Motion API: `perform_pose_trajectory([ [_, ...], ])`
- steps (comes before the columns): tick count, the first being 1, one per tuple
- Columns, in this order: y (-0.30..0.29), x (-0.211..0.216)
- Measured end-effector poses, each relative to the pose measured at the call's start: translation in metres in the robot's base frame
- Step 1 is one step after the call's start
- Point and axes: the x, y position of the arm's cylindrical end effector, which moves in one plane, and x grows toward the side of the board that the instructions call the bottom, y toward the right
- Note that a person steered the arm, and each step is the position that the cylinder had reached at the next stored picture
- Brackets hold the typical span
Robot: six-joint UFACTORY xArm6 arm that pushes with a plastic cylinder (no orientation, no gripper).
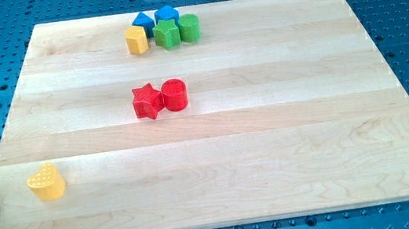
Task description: Push the yellow heart into the group of blocks
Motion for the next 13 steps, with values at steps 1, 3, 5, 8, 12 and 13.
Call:
perform_pose_trajectory([
  [1,0.034,-0.009],
  [3,0.067,-0.052],
  [5,0.064,0.005],
  [8,0.099,-0.057],
  [12,0.182,-0.179],
  [13,0.141,-0.182],
])
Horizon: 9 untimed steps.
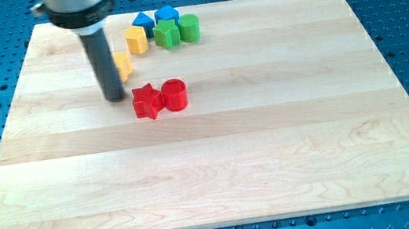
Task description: Push the yellow heart into the group of blocks
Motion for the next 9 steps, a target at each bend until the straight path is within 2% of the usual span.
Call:
perform_pose_trajectory([
  [2,0.065,-0.048],
  [3,0.044,-0.037],
  [4,-0.004,-0.027],
  [6,0.069,-0.081],
  [7,0.054,-0.074],
  [9,-0.067,-0.055],
])
